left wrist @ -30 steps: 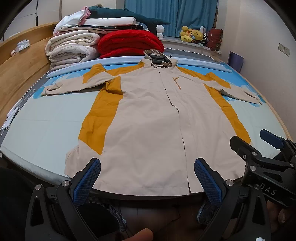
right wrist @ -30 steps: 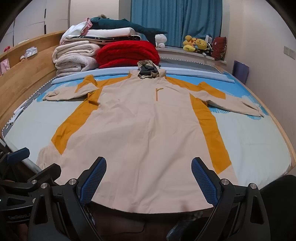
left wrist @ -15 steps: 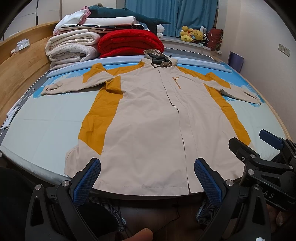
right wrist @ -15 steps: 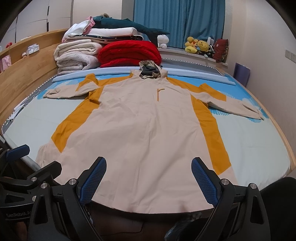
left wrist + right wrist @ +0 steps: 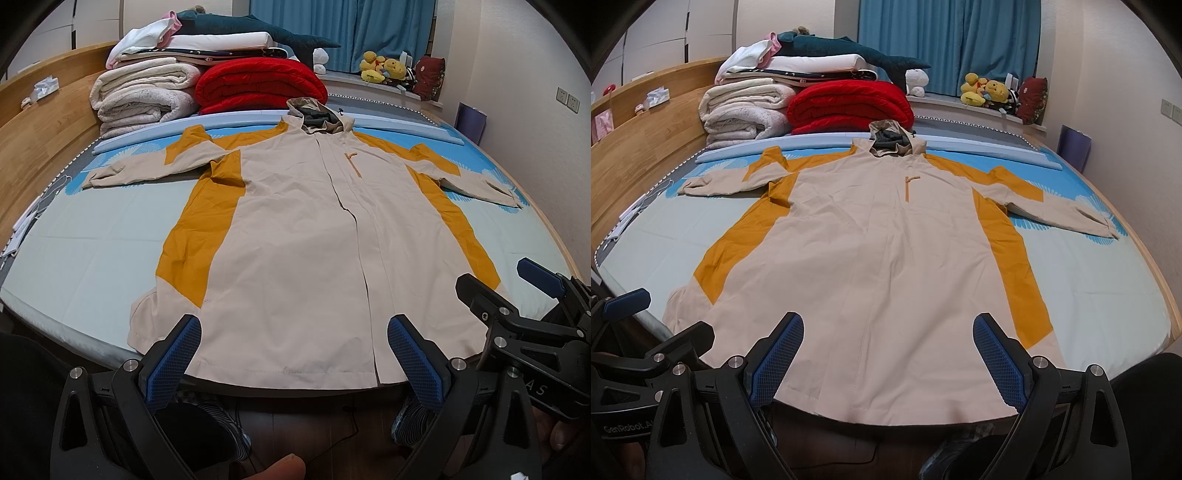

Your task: Fold large clothes

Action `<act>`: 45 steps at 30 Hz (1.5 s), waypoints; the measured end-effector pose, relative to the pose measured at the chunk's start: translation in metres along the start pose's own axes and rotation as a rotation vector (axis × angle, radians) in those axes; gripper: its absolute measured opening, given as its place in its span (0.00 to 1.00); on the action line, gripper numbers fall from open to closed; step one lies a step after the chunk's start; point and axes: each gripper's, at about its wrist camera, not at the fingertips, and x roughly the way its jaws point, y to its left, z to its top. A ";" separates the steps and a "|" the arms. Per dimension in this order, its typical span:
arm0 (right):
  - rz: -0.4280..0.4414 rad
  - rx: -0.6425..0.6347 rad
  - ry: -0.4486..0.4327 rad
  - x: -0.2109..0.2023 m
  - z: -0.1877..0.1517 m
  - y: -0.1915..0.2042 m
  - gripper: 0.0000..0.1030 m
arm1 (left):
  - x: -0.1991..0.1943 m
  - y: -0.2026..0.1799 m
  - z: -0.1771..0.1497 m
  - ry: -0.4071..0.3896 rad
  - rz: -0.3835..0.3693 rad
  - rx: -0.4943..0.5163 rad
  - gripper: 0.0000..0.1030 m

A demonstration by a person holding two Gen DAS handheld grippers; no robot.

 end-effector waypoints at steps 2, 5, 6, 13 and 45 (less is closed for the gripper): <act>0.000 0.000 0.000 0.000 0.000 0.000 0.90 | 0.000 0.000 0.000 0.000 0.000 0.000 0.98; -0.003 0.001 0.000 -0.001 0.000 0.000 0.90 | 0.000 0.000 0.000 0.000 -0.001 0.000 0.98; -0.002 0.000 0.000 0.000 0.000 -0.001 0.90 | 0.000 0.000 0.000 0.001 -0.001 -0.001 0.98; -0.010 0.004 -0.004 0.000 0.001 -0.001 0.90 | 0.000 0.000 0.000 0.000 0.000 -0.001 0.98; 0.013 0.034 -0.014 -0.009 0.021 -0.012 0.88 | -0.020 0.032 0.039 -0.092 -0.024 -0.138 0.43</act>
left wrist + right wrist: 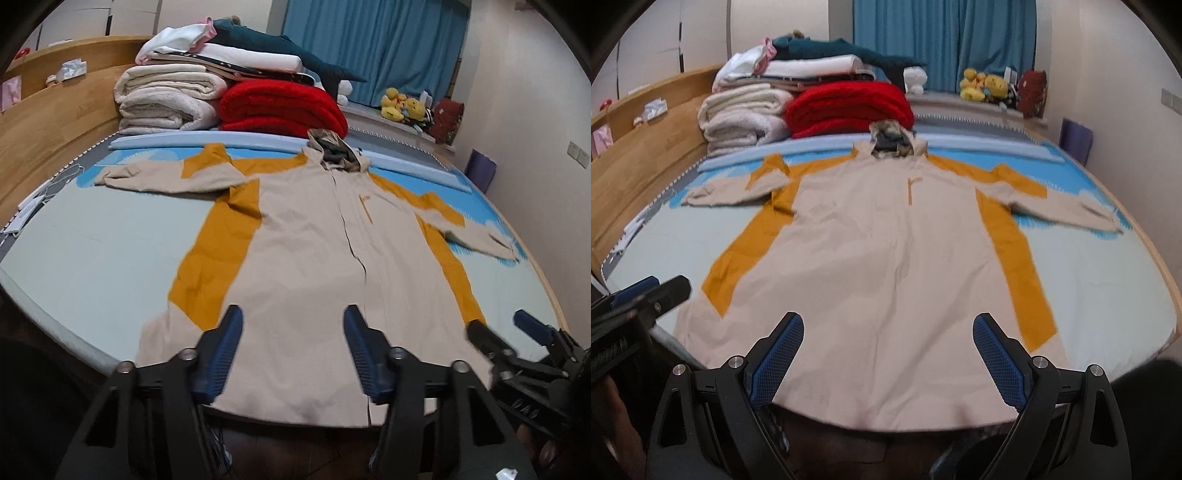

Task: Fold large clothes
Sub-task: 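Reach the left tool to the jacket sleeve cuff and close on it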

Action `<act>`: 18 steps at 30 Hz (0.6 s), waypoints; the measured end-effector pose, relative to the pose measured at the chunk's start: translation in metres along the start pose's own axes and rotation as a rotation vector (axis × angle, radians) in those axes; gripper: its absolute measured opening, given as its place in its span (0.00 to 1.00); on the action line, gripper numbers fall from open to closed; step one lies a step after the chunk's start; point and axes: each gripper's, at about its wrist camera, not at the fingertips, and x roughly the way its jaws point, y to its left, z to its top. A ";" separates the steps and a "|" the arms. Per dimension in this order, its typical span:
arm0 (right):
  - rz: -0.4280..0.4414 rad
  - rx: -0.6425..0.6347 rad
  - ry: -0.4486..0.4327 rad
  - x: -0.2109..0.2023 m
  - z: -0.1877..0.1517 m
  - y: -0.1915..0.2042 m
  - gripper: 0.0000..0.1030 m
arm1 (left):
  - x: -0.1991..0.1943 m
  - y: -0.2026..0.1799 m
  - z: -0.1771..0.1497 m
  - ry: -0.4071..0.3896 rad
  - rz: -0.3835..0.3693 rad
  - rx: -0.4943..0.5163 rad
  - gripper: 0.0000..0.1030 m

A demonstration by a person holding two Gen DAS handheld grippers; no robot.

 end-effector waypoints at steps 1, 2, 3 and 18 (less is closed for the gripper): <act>-0.001 -0.006 -0.018 -0.003 0.009 -0.003 0.87 | 0.002 0.003 0.011 0.006 -0.002 0.003 0.39; 0.002 -0.011 -0.033 -0.003 0.018 -0.005 0.84 | 0.004 0.005 0.019 0.011 -0.006 0.003 0.38; 0.004 -0.017 -0.042 -0.003 0.026 -0.006 0.83 | 0.008 0.009 0.033 0.017 -0.014 -0.003 0.37; 0.128 -0.058 -0.156 0.112 0.243 -0.004 0.53 | 0.141 0.099 0.195 0.002 0.090 -0.001 0.12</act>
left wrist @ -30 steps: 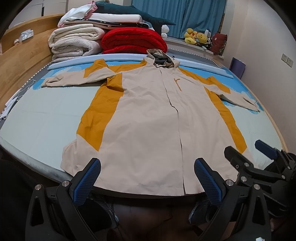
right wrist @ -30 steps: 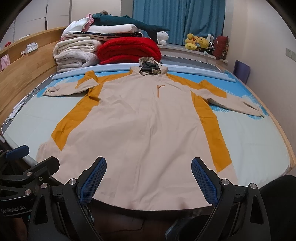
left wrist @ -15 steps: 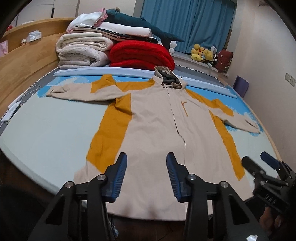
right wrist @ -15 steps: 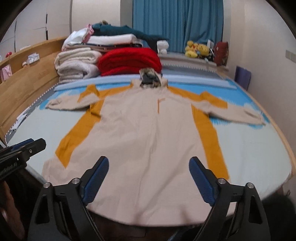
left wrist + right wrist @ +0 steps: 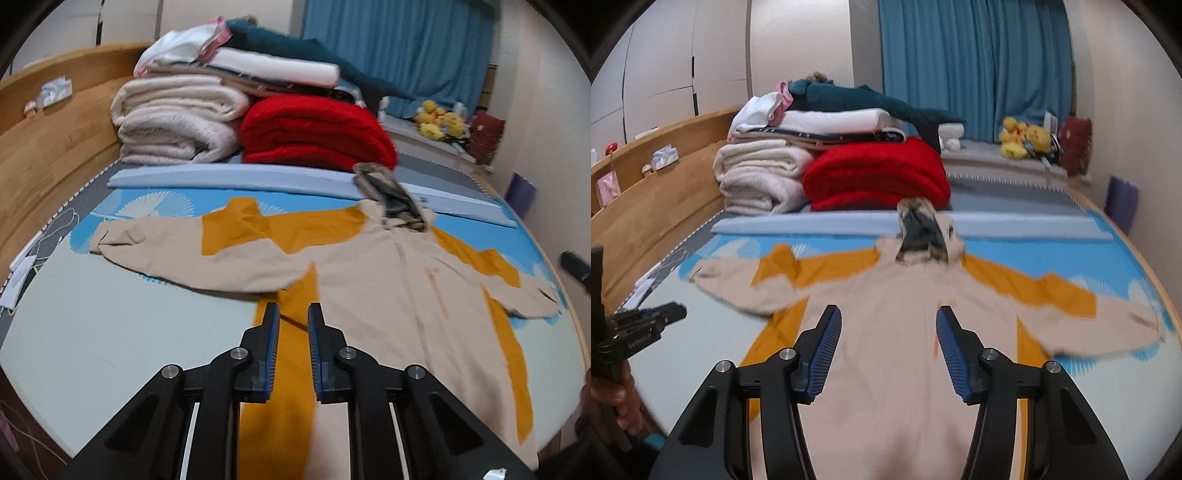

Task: Fold large clothes
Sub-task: 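Reach the left tool to the jacket sleeve cuff and close on it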

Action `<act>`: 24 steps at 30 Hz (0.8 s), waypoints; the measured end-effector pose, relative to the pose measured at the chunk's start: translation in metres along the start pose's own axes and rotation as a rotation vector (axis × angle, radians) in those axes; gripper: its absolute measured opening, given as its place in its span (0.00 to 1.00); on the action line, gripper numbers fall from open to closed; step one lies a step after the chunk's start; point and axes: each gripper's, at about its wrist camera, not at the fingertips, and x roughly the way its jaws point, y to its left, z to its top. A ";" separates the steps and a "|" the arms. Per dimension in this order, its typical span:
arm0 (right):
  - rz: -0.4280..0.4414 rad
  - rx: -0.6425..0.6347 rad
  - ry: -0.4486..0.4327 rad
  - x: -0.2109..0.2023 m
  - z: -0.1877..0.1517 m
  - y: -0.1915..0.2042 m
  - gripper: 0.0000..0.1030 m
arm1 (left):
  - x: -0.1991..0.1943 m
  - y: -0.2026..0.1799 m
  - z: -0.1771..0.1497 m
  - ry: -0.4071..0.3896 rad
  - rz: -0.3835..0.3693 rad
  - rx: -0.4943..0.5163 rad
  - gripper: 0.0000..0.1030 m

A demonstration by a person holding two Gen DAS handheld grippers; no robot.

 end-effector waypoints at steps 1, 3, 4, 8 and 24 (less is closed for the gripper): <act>-0.003 -0.007 -0.009 0.013 0.008 -0.001 0.53 | 0.013 0.009 0.005 0.013 0.010 -0.010 0.11; -0.004 0.001 -0.028 0.033 0.013 -0.005 0.53 | 0.043 0.032 0.011 0.044 0.043 -0.034 0.11; 0.000 0.011 -0.035 0.043 0.011 -0.008 0.53 | 0.056 0.042 0.012 0.059 0.062 -0.047 0.11; 0.000 0.050 0.028 0.082 0.010 -0.017 0.53 | 0.105 0.096 0.021 0.114 0.117 -0.150 0.10; -0.017 0.035 0.177 0.160 0.001 -0.035 0.80 | 0.226 0.311 0.035 0.090 0.250 -0.594 0.16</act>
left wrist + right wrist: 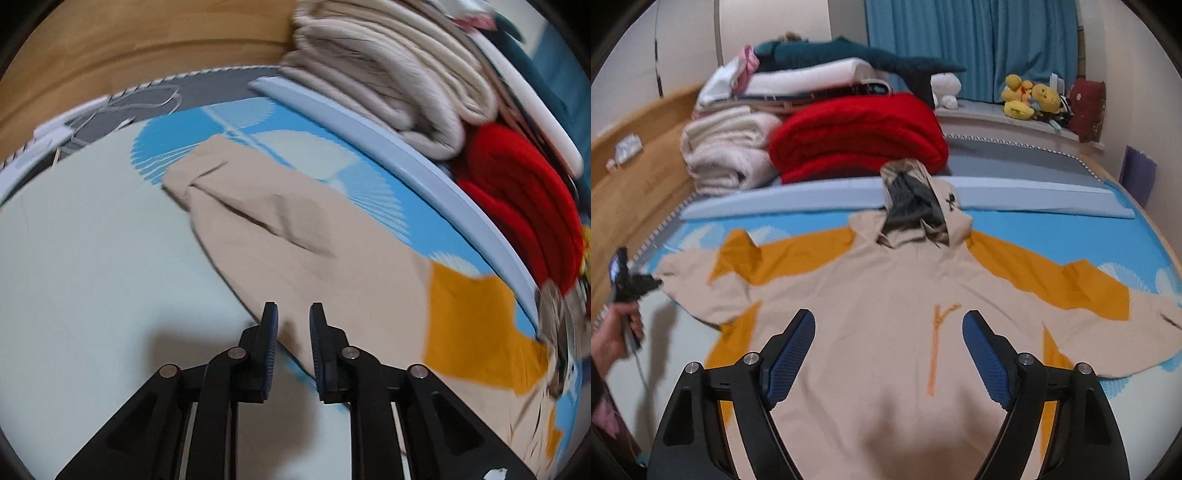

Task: Fold large clothes
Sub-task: 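Reach the left tool to the jacket sleeve cuff and close on it, then carry the held sleeve across the jacket body with the left tool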

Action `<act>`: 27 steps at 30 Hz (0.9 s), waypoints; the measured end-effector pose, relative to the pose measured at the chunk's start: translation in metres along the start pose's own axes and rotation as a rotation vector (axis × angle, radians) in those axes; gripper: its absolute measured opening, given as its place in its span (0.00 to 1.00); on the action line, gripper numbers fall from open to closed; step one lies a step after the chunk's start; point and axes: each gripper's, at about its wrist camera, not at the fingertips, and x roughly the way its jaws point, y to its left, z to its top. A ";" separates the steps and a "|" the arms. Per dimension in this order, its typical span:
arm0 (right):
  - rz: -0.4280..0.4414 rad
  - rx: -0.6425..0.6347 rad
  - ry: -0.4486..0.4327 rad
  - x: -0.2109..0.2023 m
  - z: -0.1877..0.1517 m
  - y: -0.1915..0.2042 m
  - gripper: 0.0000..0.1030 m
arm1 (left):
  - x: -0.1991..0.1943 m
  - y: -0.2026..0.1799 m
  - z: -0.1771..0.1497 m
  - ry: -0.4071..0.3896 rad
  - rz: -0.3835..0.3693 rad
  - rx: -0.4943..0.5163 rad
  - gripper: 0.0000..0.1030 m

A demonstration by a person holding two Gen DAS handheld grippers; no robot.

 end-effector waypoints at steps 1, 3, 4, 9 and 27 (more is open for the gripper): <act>0.001 -0.010 0.008 0.004 -0.001 0.000 0.79 | 0.006 0.009 0.006 0.001 0.009 -0.017 0.18; 0.001 -0.028 0.024 0.010 -0.003 0.000 0.68 | 0.014 0.022 0.014 0.004 0.011 -0.048 0.21; -0.001 -0.034 0.035 0.013 -0.004 0.000 0.63 | 0.017 0.027 0.018 0.006 0.006 -0.064 0.22; 0.012 -0.013 0.094 0.029 -0.008 -0.007 0.13 | 0.033 0.054 0.034 0.006 -0.040 -0.184 0.27; -0.022 0.077 0.196 0.039 -0.019 -0.039 0.06 | -0.044 -0.059 0.059 -0.178 -0.155 0.012 0.00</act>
